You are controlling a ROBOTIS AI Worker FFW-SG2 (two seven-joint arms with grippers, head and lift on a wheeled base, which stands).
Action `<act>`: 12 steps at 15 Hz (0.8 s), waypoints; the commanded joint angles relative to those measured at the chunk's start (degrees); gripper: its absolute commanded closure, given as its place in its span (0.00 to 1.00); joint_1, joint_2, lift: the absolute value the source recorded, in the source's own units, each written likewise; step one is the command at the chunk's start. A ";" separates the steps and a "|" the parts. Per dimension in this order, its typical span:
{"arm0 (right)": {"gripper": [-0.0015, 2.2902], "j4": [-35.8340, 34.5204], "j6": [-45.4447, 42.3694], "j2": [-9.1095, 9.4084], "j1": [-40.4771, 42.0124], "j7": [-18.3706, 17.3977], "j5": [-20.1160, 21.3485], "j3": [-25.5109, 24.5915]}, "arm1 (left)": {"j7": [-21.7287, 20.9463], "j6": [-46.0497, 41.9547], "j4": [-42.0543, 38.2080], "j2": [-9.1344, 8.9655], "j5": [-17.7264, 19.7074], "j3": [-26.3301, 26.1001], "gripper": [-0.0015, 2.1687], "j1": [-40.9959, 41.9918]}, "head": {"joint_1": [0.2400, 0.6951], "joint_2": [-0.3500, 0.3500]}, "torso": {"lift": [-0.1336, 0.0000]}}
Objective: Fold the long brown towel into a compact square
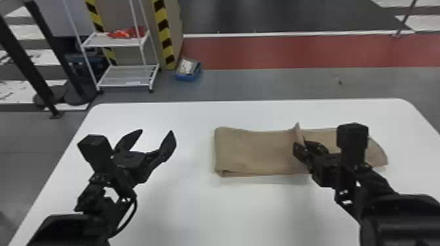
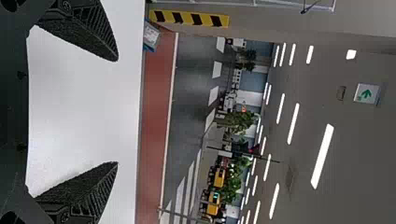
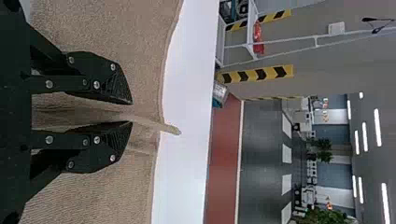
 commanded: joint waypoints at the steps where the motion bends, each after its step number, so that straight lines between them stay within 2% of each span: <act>1: 0.39 -0.90 -2.27 0.05 0.36 0.00 -0.37 0.47 | 0.02 -0.01 0.03 0.00 0.01 0.09 0.04 0.09 | 1.00 0.60 | 0.07; 8: 0.39 -1.51 1.24 0.05 0.53 0.27 -0.37 -0.84 | -0.07 -0.36 0.47 0.00 0.45 0.09 0.04 -0.09 | 1.00 0.61 | 0.07; 11: 0.34 -1.34 3.18 0.05 0.18 0.27 -0.02 -1.46 | -0.07 -0.36 0.47 0.09 0.54 0.17 0.04 0.00 | 1.00 0.60 | 0.07; 12: 0.24 -0.90 3.18 0.05 0.18 0.18 -0.02 -1.72 | -0.07 -0.36 0.47 0.09 0.54 0.17 0.04 0.09 | 1.00 0.60 | 0.07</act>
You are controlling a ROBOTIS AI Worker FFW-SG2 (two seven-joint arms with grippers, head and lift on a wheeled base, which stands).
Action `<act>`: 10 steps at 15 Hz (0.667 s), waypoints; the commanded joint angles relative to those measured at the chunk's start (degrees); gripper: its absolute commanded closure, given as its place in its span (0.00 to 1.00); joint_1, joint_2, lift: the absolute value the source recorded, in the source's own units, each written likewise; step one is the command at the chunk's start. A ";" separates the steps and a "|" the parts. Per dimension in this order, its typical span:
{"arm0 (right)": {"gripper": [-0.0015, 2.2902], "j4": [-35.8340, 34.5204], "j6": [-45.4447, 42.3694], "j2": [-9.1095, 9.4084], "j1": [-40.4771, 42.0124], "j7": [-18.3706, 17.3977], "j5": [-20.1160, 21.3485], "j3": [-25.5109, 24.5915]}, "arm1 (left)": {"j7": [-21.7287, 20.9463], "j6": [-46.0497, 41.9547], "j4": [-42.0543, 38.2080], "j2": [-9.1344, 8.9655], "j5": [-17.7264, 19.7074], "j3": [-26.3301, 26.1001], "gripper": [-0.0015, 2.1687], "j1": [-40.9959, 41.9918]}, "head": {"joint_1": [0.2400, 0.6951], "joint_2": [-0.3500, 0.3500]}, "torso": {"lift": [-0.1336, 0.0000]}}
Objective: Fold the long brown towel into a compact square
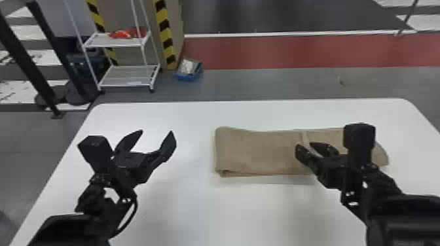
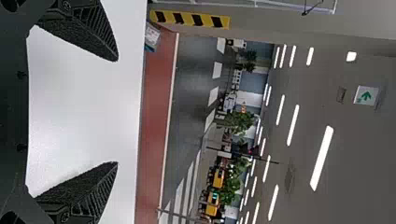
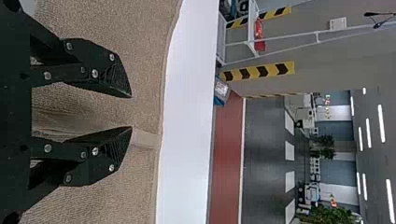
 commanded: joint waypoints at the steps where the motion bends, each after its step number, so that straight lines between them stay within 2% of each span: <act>1: 0.24 0.71 0.48 0.05 -0.18 -0.06 0.44 -0.45 | 0.00 0.00 -0.01 0.05 0.04 0.01 0.04 -0.02 | 1.00 0.59 | 0.07; 8: 0.24 5.63 0.66 0.05 -3.08 -0.06 1.41 -0.36 | -0.09 0.00 -0.01 0.32 0.04 -0.17 0.04 -0.11 | 1.00 0.57 | 0.07; 10: 0.30 6.51 0.48 0.05 -3.43 -0.06 1.32 -0.27 | -0.09 0.00 -0.01 0.40 0.04 -0.17 0.04 -0.11 | 1.00 0.58 | 0.07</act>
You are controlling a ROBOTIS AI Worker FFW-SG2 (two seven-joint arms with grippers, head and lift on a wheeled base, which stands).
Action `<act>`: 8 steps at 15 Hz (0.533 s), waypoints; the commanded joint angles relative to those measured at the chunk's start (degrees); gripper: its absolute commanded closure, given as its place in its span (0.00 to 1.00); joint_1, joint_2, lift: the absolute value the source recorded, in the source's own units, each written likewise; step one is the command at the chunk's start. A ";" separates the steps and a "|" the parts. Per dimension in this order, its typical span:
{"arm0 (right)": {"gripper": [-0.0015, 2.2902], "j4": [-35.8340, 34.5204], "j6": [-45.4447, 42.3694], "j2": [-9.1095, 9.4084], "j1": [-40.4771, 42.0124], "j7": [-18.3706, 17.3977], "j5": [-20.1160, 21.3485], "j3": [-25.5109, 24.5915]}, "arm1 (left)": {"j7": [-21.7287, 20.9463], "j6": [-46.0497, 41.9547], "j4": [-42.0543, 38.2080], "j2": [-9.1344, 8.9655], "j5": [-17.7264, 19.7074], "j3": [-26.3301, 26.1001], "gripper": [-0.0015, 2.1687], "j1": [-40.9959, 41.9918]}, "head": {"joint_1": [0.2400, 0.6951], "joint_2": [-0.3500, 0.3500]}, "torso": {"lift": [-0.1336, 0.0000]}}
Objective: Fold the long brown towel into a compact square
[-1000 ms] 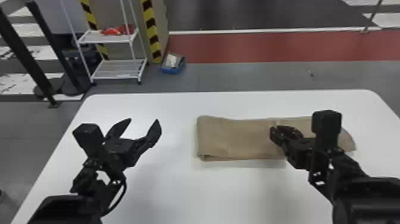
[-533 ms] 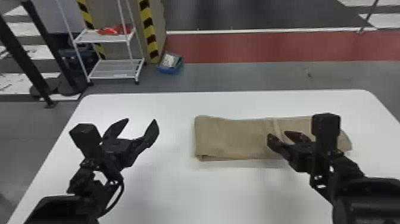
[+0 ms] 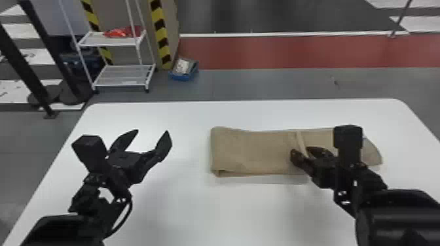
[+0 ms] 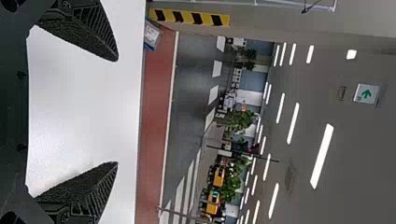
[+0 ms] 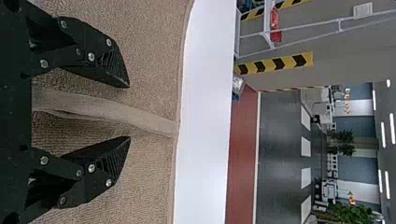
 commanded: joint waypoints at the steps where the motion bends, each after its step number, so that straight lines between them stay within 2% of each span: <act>1: 0.31 0.64 -0.13 0.05 -0.28 0.00 -0.03 0.18 | 0.00 0.00 0.00 0.05 0.00 0.04 0.04 0.02 | 1.00 0.58 | 0.07; 3: 0.36 0.55 -0.13 0.05 -0.19 0.00 -0.03 0.27 | 0.00 0.00 0.00 0.05 0.00 -0.14 0.04 0.02 | 1.00 0.58 | 0.07; 8: 0.36 0.38 -0.13 0.05 -0.19 0.00 -0.12 0.27 | 0.08 0.00 0.09 0.05 0.00 -0.14 0.04 0.02 | 1.00 0.58 | 0.07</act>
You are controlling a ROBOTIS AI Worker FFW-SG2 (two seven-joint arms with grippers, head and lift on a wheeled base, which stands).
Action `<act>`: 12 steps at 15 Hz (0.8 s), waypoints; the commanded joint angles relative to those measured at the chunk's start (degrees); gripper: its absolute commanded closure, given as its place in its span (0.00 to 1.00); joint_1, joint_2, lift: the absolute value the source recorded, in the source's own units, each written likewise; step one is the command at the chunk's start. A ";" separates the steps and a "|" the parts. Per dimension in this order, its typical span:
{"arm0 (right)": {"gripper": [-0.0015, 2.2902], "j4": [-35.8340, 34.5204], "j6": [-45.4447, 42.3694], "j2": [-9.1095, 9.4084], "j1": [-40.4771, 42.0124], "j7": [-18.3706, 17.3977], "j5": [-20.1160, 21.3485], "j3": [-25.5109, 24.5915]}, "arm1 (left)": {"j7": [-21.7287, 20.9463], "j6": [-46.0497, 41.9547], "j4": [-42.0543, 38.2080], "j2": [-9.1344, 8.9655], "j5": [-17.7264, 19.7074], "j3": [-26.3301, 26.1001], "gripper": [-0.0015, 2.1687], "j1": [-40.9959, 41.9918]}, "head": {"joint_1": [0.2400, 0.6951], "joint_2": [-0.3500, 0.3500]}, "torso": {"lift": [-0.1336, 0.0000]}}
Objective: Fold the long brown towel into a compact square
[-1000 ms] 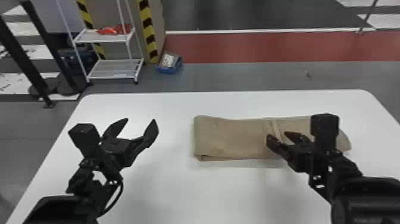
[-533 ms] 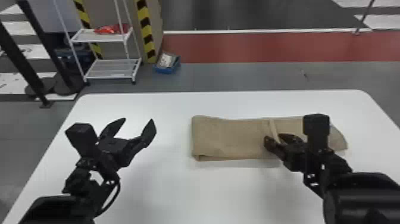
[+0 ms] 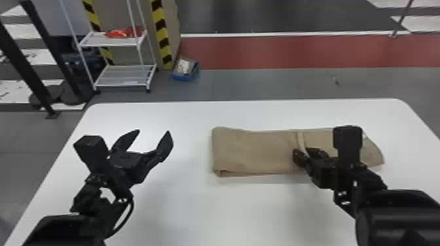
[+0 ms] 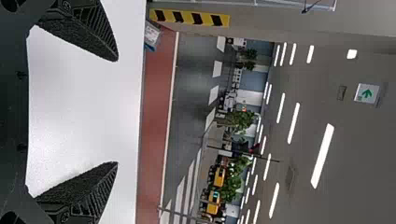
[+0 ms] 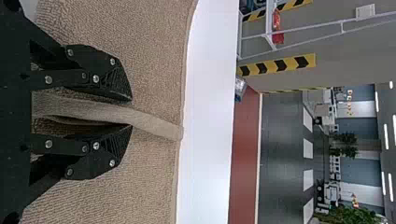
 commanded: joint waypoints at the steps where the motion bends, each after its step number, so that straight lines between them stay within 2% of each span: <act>1: 0.36 -0.32 0.00 0.05 0.01 0.00 0.00 0.04 | 0.00 0.00 0.12 0.00 0.00 -0.01 0.04 0.00 | 1.00 0.58 | 0.07; 5: 0.36 -0.76 0.00 0.05 0.36 0.00 0.09 0.39 | 0.00 0.00 0.39 0.00 0.00 0.08 0.04 0.00 | 1.00 0.58 | 0.07; 6: 0.46 -0.76 0.00 0.05 0.45 0.00 0.09 0.48 | 0.00 0.00 0.47 0.00 0.00 0.08 0.04 0.00 | 1.00 0.59 | 0.07; 7: 0.48 -0.76 0.18 0.05 0.45 0.00 0.09 0.39 | 0.00 0.00 0.56 0.00 0.00 0.08 0.04 0.00 | 1.00 0.59 | 0.07; 12: 0.49 -2.08 -1.23 0.05 1.06 0.00 -0.26 0.48 | 0.00 -1.05 0.91 0.00 0.09 0.17 0.04 0.00 | 1.00 0.59 | 0.07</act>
